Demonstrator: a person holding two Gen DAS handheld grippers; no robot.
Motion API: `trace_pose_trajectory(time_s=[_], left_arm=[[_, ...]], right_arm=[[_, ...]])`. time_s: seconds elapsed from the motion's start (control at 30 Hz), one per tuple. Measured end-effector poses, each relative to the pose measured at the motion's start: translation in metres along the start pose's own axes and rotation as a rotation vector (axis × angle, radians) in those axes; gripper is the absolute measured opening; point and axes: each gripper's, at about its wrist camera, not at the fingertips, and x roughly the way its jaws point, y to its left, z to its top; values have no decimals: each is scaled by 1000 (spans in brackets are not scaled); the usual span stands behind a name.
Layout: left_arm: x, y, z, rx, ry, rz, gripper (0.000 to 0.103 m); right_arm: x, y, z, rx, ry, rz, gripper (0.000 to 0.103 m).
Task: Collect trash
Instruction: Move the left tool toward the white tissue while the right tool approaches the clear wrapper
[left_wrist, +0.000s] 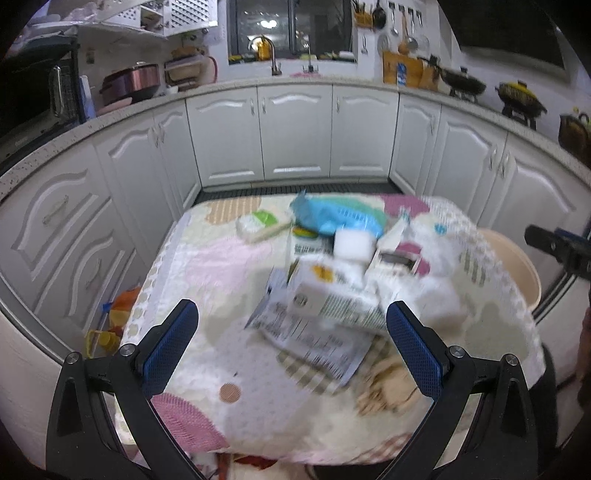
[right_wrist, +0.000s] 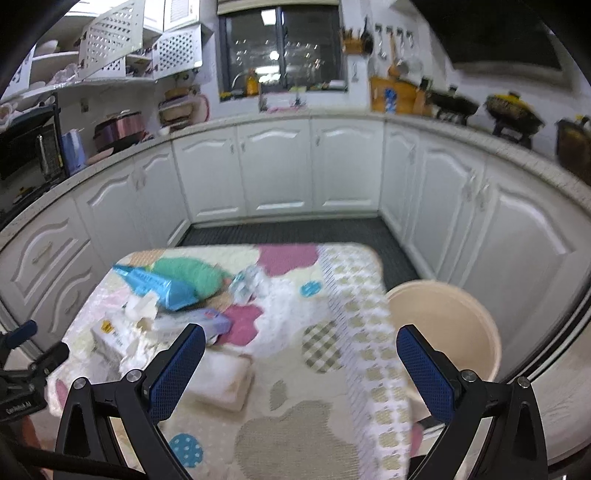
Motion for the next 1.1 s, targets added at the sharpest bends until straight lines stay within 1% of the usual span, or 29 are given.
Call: trace_pose_trajectory(time_s=[0.1,0.17,0.4,0.47,0.63,0.8,1.0,1.07,1.1], left_arm=[[2,6,-7,-3,19,-19,102],[3,10,-8,-18,27,-35,102],[15,17,-10,-38,52,-65,102],[20,18,-8,-52,61,-81,102],[32,19,2,-92,66,-112,102],[47,20,11,-130,79,-137,102],[60,15,18,-147,103,-182,101],[64,14,19,-143,112,-183,93],[66,14,20,-141,120,-182,93]], right_arm=[[13,4,-5,-4,42,35,103],[24,8,-9,-27,64,35,103],[41,11,-12,-41,92,70,102],[45,12,-11,-37,103,82,100],[57,17,-6,-43,127,107,100],[74,21,7,-79,120,109,100],[112,24,22,-75,155,147,91],[122,23,25,-69,173,151,89],[125,22,26,-64,183,164,88]])
